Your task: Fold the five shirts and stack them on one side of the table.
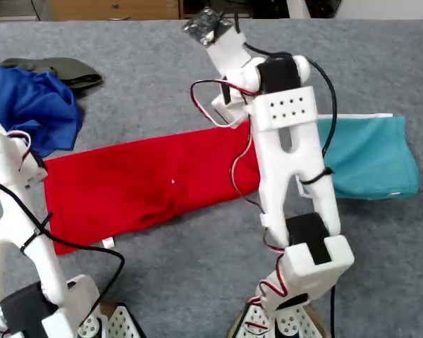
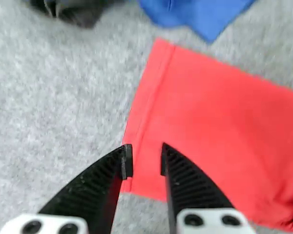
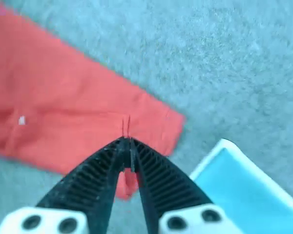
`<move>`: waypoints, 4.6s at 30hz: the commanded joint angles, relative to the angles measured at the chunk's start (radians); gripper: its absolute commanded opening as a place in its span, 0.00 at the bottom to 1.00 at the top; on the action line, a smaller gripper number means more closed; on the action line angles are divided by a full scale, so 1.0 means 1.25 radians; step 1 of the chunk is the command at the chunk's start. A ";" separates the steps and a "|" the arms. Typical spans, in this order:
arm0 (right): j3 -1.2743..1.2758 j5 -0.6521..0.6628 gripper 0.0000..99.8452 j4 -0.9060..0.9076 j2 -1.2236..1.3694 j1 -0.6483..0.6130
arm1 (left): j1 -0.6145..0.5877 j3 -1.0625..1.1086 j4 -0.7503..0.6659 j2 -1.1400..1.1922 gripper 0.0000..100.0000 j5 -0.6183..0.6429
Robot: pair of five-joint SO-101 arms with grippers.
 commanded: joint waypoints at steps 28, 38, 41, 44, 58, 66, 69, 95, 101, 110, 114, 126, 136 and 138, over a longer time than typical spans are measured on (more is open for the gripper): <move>0.481 -0.097 0.00 -0.540 -0.168 -0.055 | -0.036 0.015 -0.199 0.365 0.16 -0.160; 0.504 -0.097 0.00 -0.563 -0.172 -0.060 | -0.052 0.009 -0.226 0.446 0.16 -0.194; 0.501 -0.097 0.00 -0.563 -0.175 -0.057 | -0.056 -0.006 -0.222 0.454 0.14 -0.193; 0.500 -0.097 0.00 -0.563 -0.175 -0.056 | -0.018 0.007 -0.228 0.455 0.06 -0.200; 0.382 -0.131 0.00 -0.501 -0.279 0.220 | 0.179 -0.065 -0.083 0.425 0.02 -0.191; 0.396 -0.041 0.00 -0.540 -0.417 0.387 | 0.351 -0.252 0.014 0.336 0.02 -0.093; 0.398 -0.011 0.00 -0.563 -0.430 0.439 | 0.423 -0.320 0.052 0.326 0.02 -0.021; 0.455 -0.047 0.00 -0.766 -0.409 0.661 | 0.869 -0.752 0.050 0.624 0.02 0.225; 0.455 -0.047 0.00 -0.766 -0.409 0.661 | 0.911 -0.933 0.048 0.758 0.02 0.227; 0.455 -0.045 0.00 -0.766 -0.408 0.661 | 0.923 -1.128 0.063 0.918 0.02 0.276; 0.455 -0.044 0.00 -0.766 -0.408 0.659 | 0.923 -1.191 0.077 0.958 0.02 0.276; 0.455 0.031 0.05 -0.722 -0.409 0.601 | 0.887 -1.469 0.243 0.964 0.15 0.313; 0.400 0.101 0.01 -0.469 -0.358 0.285 | 0.489 -1.461 0.277 0.964 0.02 0.324; 0.382 0.102 0.01 -0.426 -0.299 0.192 | 0.416 -1.412 0.277 0.963 0.02 0.320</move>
